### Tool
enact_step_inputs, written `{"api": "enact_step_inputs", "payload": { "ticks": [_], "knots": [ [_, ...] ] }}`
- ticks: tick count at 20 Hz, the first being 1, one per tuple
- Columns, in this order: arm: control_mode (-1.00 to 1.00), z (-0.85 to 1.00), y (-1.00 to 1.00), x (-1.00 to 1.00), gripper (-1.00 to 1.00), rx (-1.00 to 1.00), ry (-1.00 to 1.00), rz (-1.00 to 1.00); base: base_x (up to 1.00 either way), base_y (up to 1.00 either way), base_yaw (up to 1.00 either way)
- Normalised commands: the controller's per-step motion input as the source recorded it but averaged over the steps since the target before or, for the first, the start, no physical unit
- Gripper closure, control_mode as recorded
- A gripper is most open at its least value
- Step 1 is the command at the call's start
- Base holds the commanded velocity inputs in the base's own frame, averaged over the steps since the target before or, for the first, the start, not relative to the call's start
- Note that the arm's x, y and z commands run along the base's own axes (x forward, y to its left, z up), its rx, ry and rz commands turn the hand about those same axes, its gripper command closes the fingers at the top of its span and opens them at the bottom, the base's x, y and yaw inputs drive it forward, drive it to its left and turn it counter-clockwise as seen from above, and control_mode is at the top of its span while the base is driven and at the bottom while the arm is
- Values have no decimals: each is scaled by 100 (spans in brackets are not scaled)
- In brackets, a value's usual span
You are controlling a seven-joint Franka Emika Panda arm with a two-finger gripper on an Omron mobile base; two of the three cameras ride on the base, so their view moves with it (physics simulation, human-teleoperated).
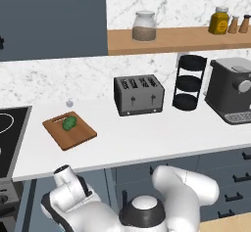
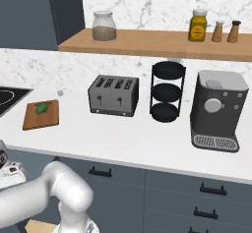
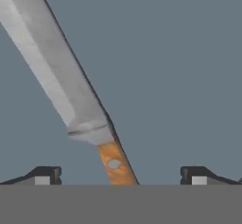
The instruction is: Place the appropriate cutting tool for cutting the broccoli skin on the cutting board.
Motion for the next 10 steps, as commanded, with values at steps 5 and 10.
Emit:
{"api": "enact_step_inputs", "payload": {
  "ticks": [5, 10],
  "knots": [
    [-100, -51, 0, 0, -100, 13, 6, 21, 0, 0, 0],
    [-100, -74, 0, -14, 100, 8, 17, 18, 0, 0, 0]
  ]
}}
